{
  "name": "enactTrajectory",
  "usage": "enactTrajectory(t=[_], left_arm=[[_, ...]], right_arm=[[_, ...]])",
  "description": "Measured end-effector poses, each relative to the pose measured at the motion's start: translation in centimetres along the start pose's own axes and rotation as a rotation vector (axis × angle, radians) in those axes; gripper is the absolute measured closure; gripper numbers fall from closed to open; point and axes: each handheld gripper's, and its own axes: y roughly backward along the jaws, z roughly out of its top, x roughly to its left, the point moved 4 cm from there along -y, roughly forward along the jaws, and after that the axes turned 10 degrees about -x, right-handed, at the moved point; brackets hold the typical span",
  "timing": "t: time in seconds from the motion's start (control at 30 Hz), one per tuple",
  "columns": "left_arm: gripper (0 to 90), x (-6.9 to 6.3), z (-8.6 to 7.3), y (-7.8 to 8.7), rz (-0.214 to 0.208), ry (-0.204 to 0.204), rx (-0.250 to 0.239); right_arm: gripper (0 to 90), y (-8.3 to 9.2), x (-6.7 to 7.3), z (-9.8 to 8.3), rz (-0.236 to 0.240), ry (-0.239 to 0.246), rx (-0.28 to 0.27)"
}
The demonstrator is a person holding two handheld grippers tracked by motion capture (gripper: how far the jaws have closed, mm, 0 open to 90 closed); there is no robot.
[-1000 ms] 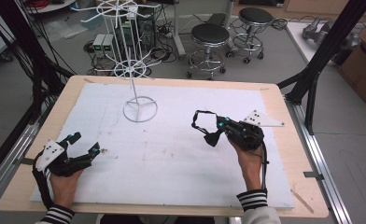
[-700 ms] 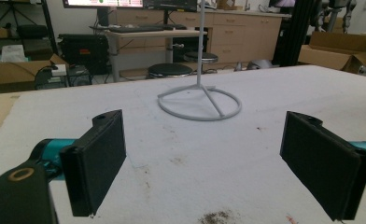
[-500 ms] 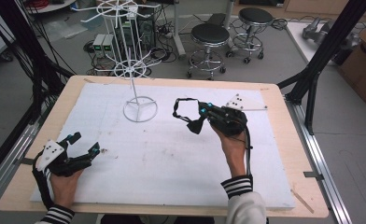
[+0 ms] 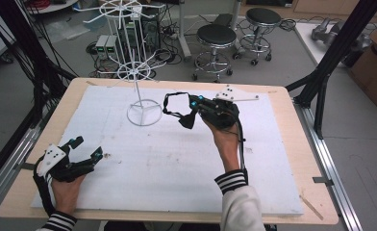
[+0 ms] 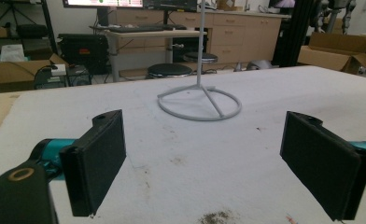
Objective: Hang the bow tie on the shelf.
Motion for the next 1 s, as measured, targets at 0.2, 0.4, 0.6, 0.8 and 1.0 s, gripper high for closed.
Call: enactTrajectory(t=[0.2,0.4,0.6,0.8,1.0], left_arm=[[14.6,0.0,0.0,0.0,0.001,0.002,0.0],[14.6,0.0,0.0,0.0,0.002,0.007,-0.003],[14.6,0.0,0.0,0.0,0.0,0.005,-0.002],[14.6,0.0,0.0,0.0,-0.001,0.006,-0.004],[14.6,0.0,0.0,0.1,-0.003,0.002,-0.002]], right_arm=[[87.5,-1.6,0.4,0.3,0.014,-0.003,0.007],[87.5,-3.1,0.6,0.9,0.017,0.011,0.004],[87.5,-4.7,0.7,1.5,0.021,0.017,0.008],[87.4,-6.4,0.5,1.8,0.023,0.016,0.012],[87.4,-7.7,0.0,2.0,0.018,0.013,0.011]])
